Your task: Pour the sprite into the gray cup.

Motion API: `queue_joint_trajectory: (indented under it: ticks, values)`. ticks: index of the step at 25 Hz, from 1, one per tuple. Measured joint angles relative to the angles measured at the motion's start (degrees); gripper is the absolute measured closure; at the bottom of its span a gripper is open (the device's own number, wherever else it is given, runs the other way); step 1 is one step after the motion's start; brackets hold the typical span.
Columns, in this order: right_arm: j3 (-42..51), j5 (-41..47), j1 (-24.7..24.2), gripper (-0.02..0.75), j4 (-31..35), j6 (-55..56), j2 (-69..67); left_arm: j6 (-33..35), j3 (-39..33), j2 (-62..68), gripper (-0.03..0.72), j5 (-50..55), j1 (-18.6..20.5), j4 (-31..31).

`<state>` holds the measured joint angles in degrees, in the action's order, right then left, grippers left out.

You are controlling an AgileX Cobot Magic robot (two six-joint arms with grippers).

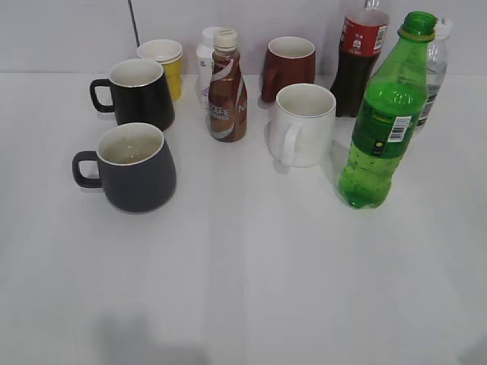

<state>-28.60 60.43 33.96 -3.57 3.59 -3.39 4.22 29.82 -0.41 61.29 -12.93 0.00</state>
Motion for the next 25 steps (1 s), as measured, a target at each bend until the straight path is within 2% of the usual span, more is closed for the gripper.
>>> queue_joint_trajectory:
  ticks: [5, 8, 12, 14, 17, 25]
  values:
    - [0.0, -0.22, -2.03, 0.146, 0.07, 0.0, 0.0, 0.0, 0.0, 0.0, 0.256, -0.1, 0.41, 0.0]
    - [0.0, -0.39, -9.71, 0.146, 0.13, 0.0, 0.0, 0.0, 0.0, 0.0, 0.256, -0.1, 2.64, 0.0]
    - [0.0, -0.4, -21.96, 0.146, 0.13, 0.0, 0.0, 0.0, 0.0, 0.0, 0.256, -0.1, 8.41, 0.0]
    - [0.0, -0.45, -26.18, 0.146, 0.13, 0.0, 0.0, 0.0, 0.0, 0.0, 0.256, -0.1, 10.53, 0.0]
    - [0.0, -0.58, -27.83, 0.146, 0.07, 0.0, 0.23, 0.0, 0.0, 0.0, 0.256, -0.1, 11.25, 0.0]
    - [0.0, -0.76, -28.22, 0.146, -0.08, 0.0, 3.75, 0.0, -0.05, 0.0, 0.256, -0.19, 11.26, 0.0]
